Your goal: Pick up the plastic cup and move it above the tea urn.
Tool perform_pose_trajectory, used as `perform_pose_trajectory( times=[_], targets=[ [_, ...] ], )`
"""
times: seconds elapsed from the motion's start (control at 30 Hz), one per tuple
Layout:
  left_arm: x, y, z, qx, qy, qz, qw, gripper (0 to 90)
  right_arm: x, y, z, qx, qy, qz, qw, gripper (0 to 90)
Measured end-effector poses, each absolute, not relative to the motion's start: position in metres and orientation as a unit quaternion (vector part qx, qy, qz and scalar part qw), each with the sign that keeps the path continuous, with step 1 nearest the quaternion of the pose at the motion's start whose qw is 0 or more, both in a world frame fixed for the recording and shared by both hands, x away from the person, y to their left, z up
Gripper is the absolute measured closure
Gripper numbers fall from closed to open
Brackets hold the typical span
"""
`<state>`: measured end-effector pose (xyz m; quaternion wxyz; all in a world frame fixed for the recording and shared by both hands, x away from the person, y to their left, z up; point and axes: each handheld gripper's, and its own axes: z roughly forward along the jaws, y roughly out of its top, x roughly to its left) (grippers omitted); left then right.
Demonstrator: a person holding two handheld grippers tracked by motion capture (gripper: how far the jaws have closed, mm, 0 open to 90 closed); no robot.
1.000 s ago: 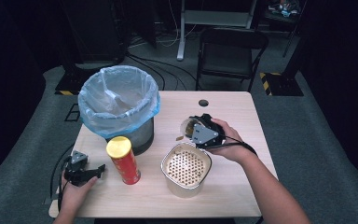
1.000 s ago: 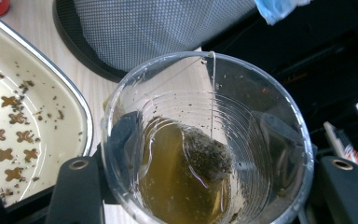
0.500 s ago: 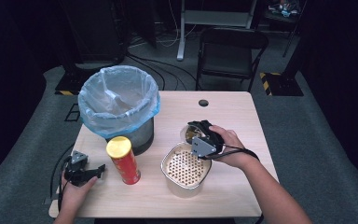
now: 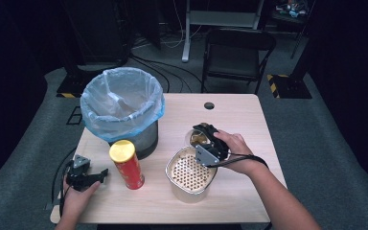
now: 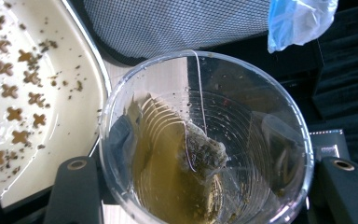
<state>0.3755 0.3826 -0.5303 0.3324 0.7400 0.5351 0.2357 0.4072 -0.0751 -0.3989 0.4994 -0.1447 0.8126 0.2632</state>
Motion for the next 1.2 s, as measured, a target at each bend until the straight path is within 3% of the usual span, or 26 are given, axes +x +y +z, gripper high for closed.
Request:
perform_pose_trajectory(
  times=[0.13,0.53,0.83,1.1,1.2],
  targets=[
    [0.375,0.383,-0.53,0.74,0.535,0.236,0.332,15.3,0.404,-0.073,-0.402,-0.164,0.808,0.242,0.513,35.6],
    [0.376,0.383,-0.53,0.74,0.535,0.236,0.333,15.3,0.381,-0.061,-0.414,-0.301,0.7,0.072,0.643,35.7],
    [0.375,0.383,-0.53,0.74,0.535,0.236,0.333,15.3,0.361,-0.055,-0.428,-0.397,0.643,-0.03,0.654,35.4],
    [0.375,0.383,-0.53,0.74,0.535,0.236,0.333,15.3,0.354,-0.056,-0.425,-0.373,0.637,-0.019,0.675,35.0],
    [0.375,0.383,-0.53,0.74,0.535,0.236,0.333,15.3,0.354,-0.055,-0.42,-0.4,0.634,-0.033,0.661,35.0]
  ],
)
